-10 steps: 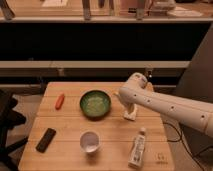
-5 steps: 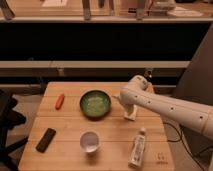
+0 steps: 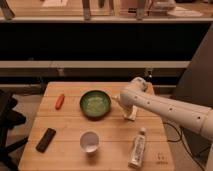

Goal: Drag the ceramic bowl in a circle

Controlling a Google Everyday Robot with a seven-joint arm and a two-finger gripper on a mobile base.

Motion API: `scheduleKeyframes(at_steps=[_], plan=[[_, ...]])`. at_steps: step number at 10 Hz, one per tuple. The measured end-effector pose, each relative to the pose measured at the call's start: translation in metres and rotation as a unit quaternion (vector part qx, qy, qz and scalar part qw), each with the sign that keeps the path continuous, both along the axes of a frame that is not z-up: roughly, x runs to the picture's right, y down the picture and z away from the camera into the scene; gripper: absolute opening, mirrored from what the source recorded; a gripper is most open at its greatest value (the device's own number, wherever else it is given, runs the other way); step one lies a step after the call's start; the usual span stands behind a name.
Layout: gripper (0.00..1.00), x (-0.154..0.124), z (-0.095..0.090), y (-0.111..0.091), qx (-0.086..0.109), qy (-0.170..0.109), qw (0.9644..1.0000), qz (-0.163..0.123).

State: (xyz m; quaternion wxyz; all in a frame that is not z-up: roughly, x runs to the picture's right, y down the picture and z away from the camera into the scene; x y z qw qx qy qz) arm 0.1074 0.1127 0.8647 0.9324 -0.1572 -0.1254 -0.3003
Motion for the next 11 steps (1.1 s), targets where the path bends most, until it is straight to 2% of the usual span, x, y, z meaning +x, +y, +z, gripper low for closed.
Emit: scheduleKeyframes(at_steps=[11], plan=[[0.80,-0.018,0.021,0.015,-0.001,-0.024,0.9997,-0.006]])
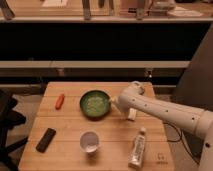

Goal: Drag the ceramic bowl in a circle

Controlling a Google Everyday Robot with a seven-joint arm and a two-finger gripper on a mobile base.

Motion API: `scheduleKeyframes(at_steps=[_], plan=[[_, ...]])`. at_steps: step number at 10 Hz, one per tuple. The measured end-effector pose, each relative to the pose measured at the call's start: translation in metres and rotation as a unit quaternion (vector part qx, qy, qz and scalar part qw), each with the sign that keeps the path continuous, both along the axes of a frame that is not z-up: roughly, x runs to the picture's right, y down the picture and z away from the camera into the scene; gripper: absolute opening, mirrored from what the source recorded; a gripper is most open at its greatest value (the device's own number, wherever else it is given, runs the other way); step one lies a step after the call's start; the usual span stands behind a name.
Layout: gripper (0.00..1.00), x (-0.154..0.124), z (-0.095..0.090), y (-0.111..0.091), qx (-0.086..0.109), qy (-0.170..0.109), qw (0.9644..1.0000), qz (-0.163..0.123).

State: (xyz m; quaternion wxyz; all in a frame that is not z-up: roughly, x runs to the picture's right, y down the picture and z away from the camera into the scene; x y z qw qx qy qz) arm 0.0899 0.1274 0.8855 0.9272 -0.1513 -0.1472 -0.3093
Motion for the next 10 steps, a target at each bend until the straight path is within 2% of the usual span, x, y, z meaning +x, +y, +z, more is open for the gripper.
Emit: scheduleKeyframes(at_steps=[7,8,10], plan=[[0.77,-0.004,0.010,0.009,0.003,-0.005,0.9999,-0.012],[0.74,-0.003,0.011,0.010,0.004,-0.006,0.9999,-0.015],[0.55,0.000,0.011,0.012,0.005,-0.008,0.9998,-0.020]])
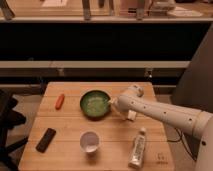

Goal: Drag the ceramic bowl in a circle

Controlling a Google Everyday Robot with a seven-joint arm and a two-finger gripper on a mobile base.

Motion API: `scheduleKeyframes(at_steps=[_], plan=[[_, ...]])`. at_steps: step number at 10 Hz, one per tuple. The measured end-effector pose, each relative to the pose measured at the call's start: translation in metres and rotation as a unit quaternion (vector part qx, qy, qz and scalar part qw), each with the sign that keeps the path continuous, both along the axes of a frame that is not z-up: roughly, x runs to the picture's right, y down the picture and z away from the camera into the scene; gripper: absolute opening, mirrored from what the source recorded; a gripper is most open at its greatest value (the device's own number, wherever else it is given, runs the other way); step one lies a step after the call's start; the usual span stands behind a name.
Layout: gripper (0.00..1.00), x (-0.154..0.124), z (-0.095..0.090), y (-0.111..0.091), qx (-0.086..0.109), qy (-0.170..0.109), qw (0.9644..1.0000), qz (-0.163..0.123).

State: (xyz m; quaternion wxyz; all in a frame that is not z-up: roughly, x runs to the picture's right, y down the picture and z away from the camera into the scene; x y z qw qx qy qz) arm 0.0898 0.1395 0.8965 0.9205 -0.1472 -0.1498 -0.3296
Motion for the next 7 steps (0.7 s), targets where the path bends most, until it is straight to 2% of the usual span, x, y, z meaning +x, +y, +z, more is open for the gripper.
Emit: scheduleKeyframes(at_steps=[2,6,7], plan=[[0.42,0.002,0.001,0.002,0.000,0.000,1.0000,-0.004],[0.07,0.013,0.000,0.005,0.001,-0.001,1.0000,-0.009],[0.01,0.016,-0.002,0.007,0.000,0.004,1.0000,-0.002]])
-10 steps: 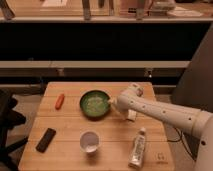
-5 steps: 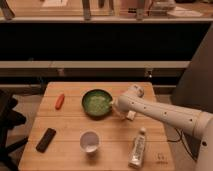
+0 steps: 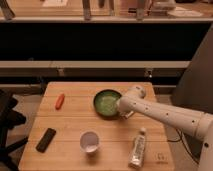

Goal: Drag the ceramic bowl in a circle

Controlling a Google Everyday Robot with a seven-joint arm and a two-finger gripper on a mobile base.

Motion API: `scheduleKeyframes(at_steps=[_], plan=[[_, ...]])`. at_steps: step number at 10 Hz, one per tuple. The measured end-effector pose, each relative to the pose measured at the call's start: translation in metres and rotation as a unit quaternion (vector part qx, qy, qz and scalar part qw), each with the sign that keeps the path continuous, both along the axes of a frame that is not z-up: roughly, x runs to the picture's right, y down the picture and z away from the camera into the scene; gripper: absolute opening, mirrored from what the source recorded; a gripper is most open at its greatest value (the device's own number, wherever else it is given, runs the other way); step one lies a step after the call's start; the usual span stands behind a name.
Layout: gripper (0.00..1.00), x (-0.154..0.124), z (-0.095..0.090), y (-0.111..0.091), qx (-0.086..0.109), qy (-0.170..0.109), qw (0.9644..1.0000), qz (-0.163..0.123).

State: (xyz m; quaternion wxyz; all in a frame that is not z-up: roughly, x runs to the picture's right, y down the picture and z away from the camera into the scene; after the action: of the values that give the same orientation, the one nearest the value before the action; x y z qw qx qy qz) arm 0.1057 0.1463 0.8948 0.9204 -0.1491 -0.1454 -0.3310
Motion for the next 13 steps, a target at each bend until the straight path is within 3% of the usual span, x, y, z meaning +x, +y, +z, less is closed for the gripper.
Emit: scheduleKeyframes(at_steps=[3,7,10,13], plan=[[0.00,0.016,-0.009,0.006,-0.008,0.013,0.9995,0.029],[0.00,0.030,-0.015,0.006,-0.009,0.011,0.9994,0.033],[0.00,0.038,-0.016,0.007,-0.018,0.021,0.9977,0.061],[0.00,0.049,-0.022,0.007,-0.020,0.019,0.9976,0.063]])
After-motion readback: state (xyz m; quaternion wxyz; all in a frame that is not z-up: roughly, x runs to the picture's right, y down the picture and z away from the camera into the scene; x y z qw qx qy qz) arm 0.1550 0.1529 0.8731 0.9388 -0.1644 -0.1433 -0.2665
